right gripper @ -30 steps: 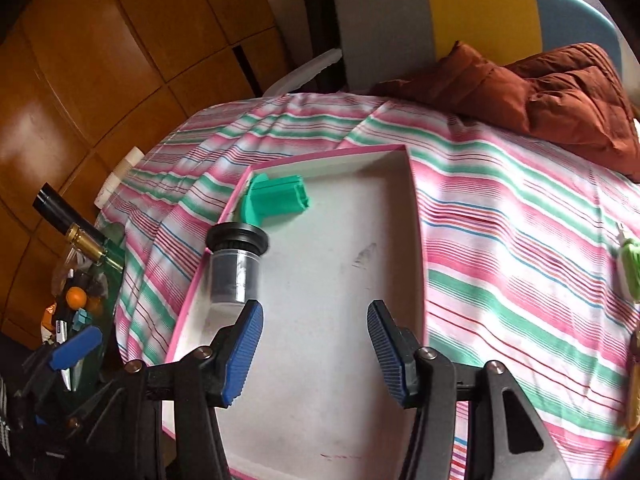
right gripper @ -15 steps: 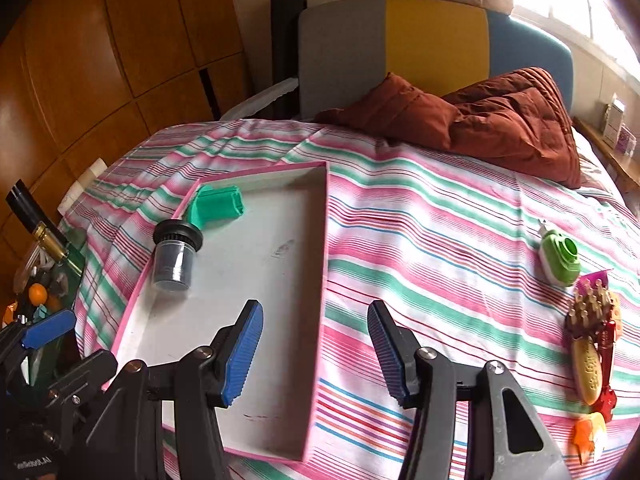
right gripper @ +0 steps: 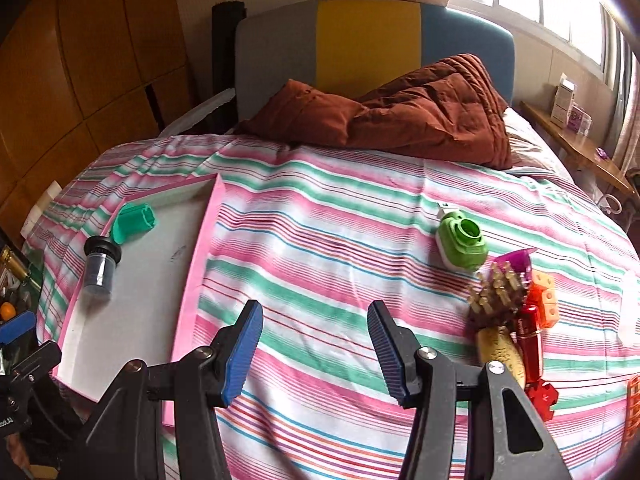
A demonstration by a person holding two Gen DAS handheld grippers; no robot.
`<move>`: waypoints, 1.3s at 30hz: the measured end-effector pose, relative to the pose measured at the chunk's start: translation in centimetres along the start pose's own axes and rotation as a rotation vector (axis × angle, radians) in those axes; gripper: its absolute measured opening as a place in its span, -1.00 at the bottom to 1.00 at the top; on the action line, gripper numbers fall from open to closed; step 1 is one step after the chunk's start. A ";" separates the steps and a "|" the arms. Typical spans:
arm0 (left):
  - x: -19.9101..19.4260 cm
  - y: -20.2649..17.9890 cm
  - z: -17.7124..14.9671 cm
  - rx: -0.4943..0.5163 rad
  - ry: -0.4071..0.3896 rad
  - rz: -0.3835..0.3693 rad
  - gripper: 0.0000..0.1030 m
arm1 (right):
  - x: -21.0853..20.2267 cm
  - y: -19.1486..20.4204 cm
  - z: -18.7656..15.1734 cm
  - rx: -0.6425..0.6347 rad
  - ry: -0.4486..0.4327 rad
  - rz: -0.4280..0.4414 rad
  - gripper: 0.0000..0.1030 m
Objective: Organize rigid objects
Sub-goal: 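Move the right tool back to the toy pile while the left tool follows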
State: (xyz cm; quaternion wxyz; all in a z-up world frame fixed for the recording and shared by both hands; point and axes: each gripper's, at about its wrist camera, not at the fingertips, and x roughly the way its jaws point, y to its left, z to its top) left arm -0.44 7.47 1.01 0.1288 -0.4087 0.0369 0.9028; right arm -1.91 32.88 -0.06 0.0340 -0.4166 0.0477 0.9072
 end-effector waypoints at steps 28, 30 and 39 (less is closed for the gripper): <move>3.6 -8.9 2.9 0.143 0.070 -0.110 0.56 | -2.0 -17.8 0.1 0.520 -0.098 -0.156 0.07; 3.9 -10.1 3.3 0.166 0.068 -0.115 0.56 | -2.1 -18.5 -0.1 0.558 -0.098 -0.158 0.07; 7.5 -15.1 6.2 0.181 0.130 -0.215 0.56 | -2.9 -22.4 -1.8 0.788 -0.111 -0.112 0.07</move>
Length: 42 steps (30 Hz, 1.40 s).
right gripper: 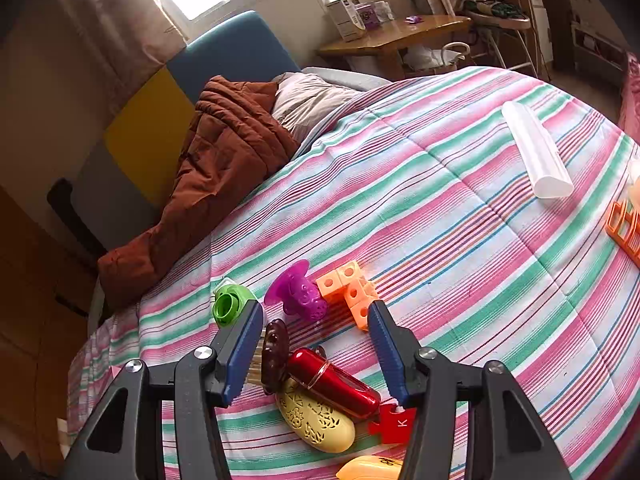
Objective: Organize rigid objects
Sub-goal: 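Move the right tool back to the toy pile while the left tool follows, then grasp the green plug-in device with the left tool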
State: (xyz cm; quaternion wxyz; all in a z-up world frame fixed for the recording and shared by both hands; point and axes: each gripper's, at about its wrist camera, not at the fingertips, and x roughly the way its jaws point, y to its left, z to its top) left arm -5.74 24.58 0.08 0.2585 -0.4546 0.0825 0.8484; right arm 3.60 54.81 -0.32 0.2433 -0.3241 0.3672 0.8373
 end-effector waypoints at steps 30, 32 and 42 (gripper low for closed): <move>18.8 -10.7 13.0 -0.078 0.186 -0.055 0.54 | -0.1 -1.7 0.4 0.157 0.042 0.155 0.09; 18.4 -11.2 12.6 -0.019 0.169 -0.069 0.08 | 0.0 -1.9 0.4 0.169 0.046 0.156 0.09; 13.4 -7.6 6.9 0.046 0.138 -0.087 0.08 | 0.5 -3.1 0.5 0.232 0.062 0.143 0.09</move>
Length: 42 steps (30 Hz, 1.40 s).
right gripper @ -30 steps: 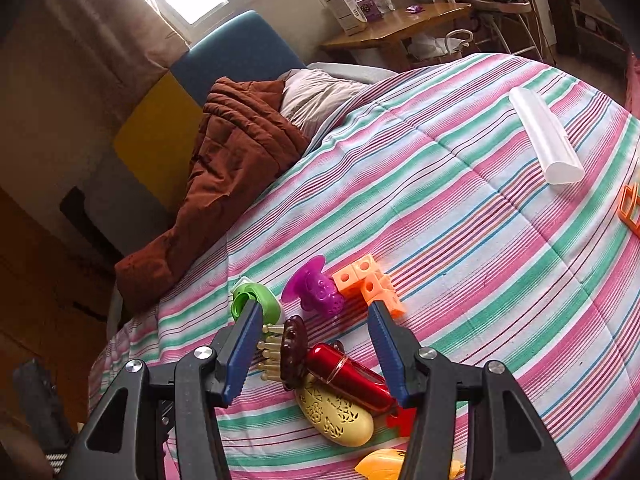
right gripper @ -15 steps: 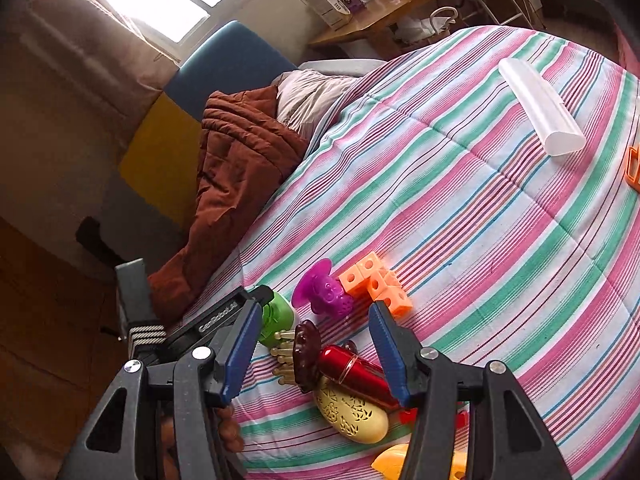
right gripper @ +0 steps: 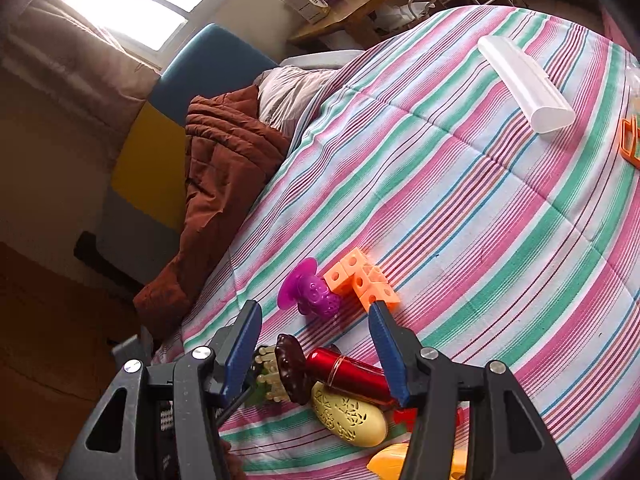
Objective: Organize rigid objects
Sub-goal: 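Grasp the green plug-in device with the left tool, then grasp the brown peg comb with the right tool while the left tool holds the green device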
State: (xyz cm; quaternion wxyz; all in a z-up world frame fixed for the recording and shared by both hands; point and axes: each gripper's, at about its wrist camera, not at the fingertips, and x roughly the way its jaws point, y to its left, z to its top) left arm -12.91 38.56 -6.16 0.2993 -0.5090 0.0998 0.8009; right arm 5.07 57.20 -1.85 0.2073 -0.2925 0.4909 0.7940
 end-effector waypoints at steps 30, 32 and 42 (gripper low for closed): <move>-7.0 1.1 -15.4 0.178 -0.197 0.009 0.02 | 5.5 6.0 -3.7 -0.380 0.184 -0.043 0.13; -7.1 1.3 -15.5 0.173 -0.198 0.001 0.02 | 6.9 6.4 -4.0 -0.415 0.200 -0.075 0.13; -6.8 1.2 -15.3 0.165 -0.206 -0.013 0.01 | 9.0 9.4 -7.6 -0.741 0.201 -0.136 -0.32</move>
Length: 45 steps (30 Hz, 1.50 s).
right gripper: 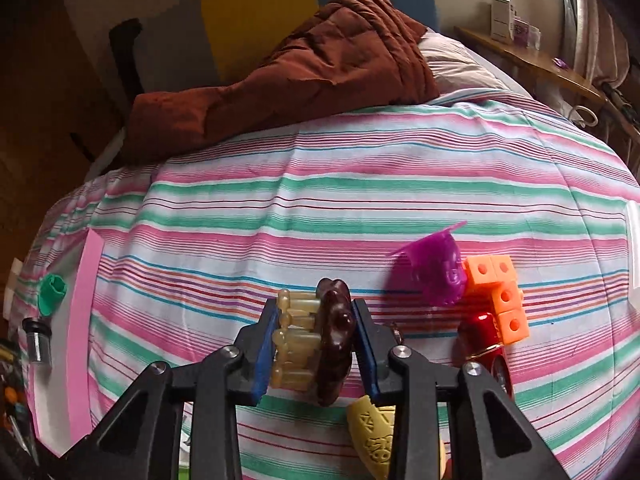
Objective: Organize rigid objects
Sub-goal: 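Grasp the brown peg comb with the right tool while the left tool holds the green device, then lift the brown comb with the right tool while the left tool carries the green device toward the tray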
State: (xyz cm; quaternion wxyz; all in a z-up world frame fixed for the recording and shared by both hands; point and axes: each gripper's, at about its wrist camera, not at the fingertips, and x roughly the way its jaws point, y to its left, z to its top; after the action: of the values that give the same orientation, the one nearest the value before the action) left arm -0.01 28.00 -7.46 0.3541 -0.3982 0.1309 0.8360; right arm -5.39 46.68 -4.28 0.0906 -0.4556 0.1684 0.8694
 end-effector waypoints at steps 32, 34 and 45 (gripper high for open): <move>-8.9 1.2 1.5 -0.104 0.001 0.049 0.01 | 1.4 1.4 -0.3 -0.023 0.054 0.083 -0.30; -9.2 1.6 1.2 -0.113 0.001 0.059 0.01 | 1.4 1.8 -0.4 -0.041 0.048 0.072 -0.30; -10.9 3.6 0.1 -0.156 -0.009 0.085 0.01 | 1.4 2.8 -0.9 -0.116 0.017 0.025 -0.30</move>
State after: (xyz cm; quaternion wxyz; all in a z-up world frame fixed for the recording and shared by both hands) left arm 2.15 20.17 0.65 0.2865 -0.4150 0.0805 0.8598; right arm -6.38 43.70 -5.36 0.0521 -0.4654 0.1242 0.8748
